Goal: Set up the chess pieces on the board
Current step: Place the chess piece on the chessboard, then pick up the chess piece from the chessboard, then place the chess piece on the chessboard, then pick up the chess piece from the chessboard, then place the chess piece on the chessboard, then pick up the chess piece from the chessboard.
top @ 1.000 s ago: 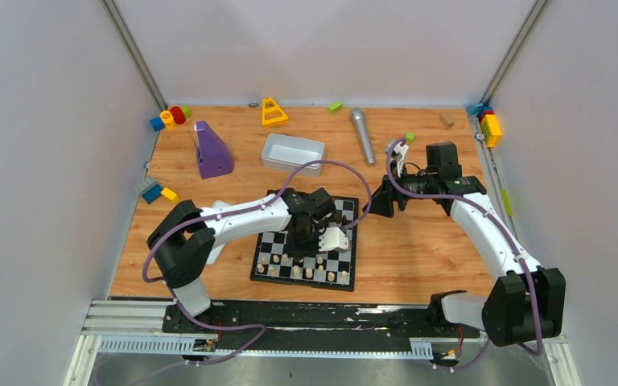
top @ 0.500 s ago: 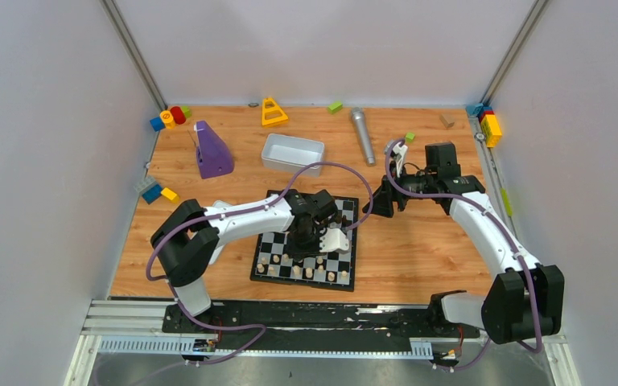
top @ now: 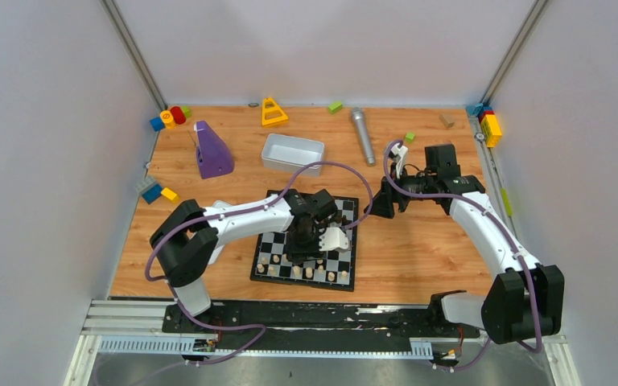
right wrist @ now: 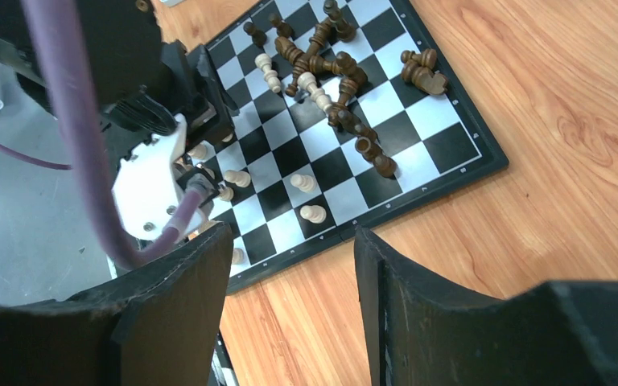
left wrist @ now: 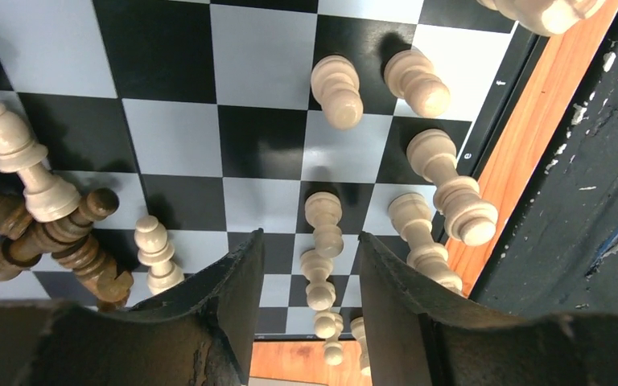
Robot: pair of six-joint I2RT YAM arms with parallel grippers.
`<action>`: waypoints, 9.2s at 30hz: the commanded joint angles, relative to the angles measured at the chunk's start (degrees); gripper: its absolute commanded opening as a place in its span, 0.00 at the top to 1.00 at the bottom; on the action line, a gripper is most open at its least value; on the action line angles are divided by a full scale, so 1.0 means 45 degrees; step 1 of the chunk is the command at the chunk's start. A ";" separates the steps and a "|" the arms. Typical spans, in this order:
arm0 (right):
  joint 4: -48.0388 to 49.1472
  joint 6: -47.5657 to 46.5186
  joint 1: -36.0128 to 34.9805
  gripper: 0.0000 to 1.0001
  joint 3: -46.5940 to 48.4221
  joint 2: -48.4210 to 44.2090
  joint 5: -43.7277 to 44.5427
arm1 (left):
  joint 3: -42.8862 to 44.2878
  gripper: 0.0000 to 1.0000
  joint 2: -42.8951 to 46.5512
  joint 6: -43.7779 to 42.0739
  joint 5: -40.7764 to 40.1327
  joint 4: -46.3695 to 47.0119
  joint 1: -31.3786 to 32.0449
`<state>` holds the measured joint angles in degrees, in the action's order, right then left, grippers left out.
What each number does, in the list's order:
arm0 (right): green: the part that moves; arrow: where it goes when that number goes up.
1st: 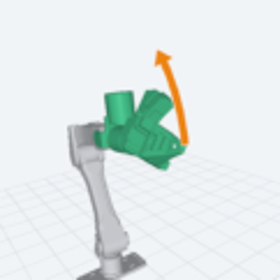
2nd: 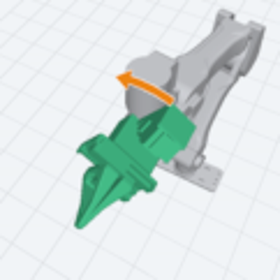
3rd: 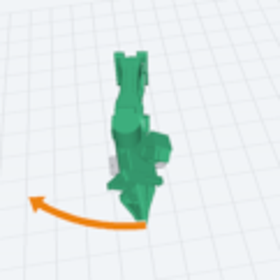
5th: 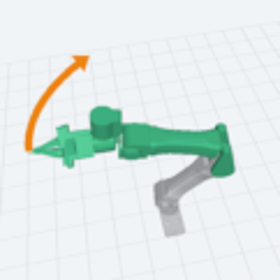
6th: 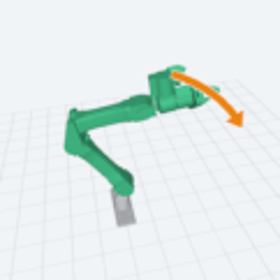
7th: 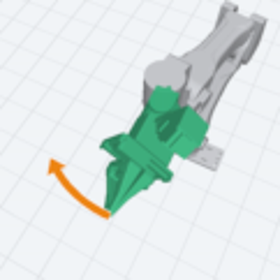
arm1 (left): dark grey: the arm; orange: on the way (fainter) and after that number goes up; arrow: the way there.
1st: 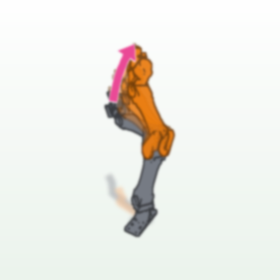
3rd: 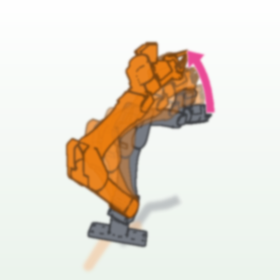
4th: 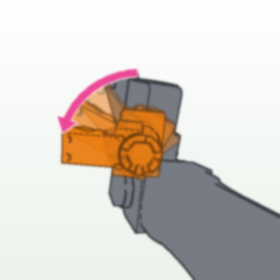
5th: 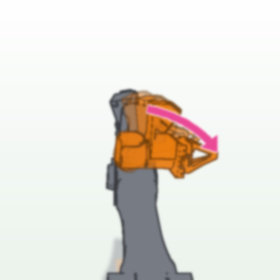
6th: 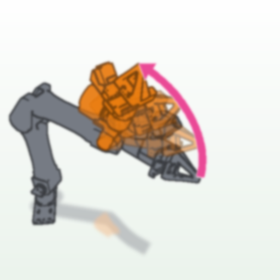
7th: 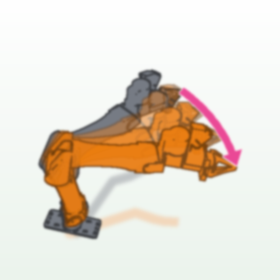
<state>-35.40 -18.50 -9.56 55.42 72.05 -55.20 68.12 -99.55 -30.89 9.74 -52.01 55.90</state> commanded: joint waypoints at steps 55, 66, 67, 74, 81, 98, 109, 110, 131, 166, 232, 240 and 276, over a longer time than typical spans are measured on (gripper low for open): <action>-0.0464 -0.0947 -1.0725 0.70 0.1797 0.5029 0.7705 | -0.0694 0.09 0.9413 0.1432 0.2639 0.1439 -0.8530; -0.0515 -0.1035 -1.0980 0.81 0.1728 0.5135 0.7874 | -0.0808 0.09 0.9407 0.1402 0.2612 0.1515 -0.8535; -0.0530 -0.1053 -1.1005 0.83 0.1728 0.5133 0.7911 | -0.0815 0.09 0.9392 0.1398 0.2614 0.1503 -0.8535; -0.0931 -0.1208 -1.1000 0.96 0.1834 0.4931 0.8022 | -0.0845 0.08 0.9361 0.1377 0.2622 0.1532 -0.8535; -0.1262 -0.1448 -1.0982 1.00 0.1905 0.4339 0.8659 | -0.0888 0.09 0.9316 0.1341 0.2670 0.1487 -0.8521; -0.1472 -0.1664 -1.0306 1.00 0.1523 0.3798 0.9099 | -0.0925 0.09 0.9297 0.1320 0.2837 0.1522 -0.8535; -0.1645 -0.1748 -1.0200 1.00 0.1184 0.3946 0.8568 | -0.0914 0.09 0.9204 0.1311 0.2922 0.1511 -0.8526; -0.1643 -0.1748 -1.0204 1.00 0.1154 0.3998 0.8513 | -0.0906 0.09 0.9198 0.1302 0.2918 0.1515 -0.8530; -0.1652 -0.1787 -1.0200 0.91 0.1108 0.4582 0.8182 | -0.0984 0.08 0.9243 0.1221 0.2906 0.1533 -0.8525; -0.1143 -0.1836 -1.0036 0.52 0.3127 0.5942 0.8156 | -0.1186 0.08 0.9625 0.1055 0.2480 0.1454 -0.8535; -0.1402 -0.1527 -1.0220 0.56 0.2411 0.5007 0.8210 | -0.1333 0.08 0.9761 0.0987 0.2409 0.1465 -0.8535; -0.1414 -0.1136 -0.8787 0.48 0.2886 0.4067 0.7854 | -0.1306 0.08 0.9759 0.0987 0.2433 0.1522 -0.8534; -0.1167 -0.1045 -0.7699 0.77 0.3146 0.6324 0.8528 | -0.1331 0.08 0.9667 0.0948 0.2437 0.1540 -0.8535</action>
<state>-42.26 -23.59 -44.45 67.16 100.09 -16.36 62.50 -56.77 -26.06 20.43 -46.83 17.85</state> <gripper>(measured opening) 0.260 0.918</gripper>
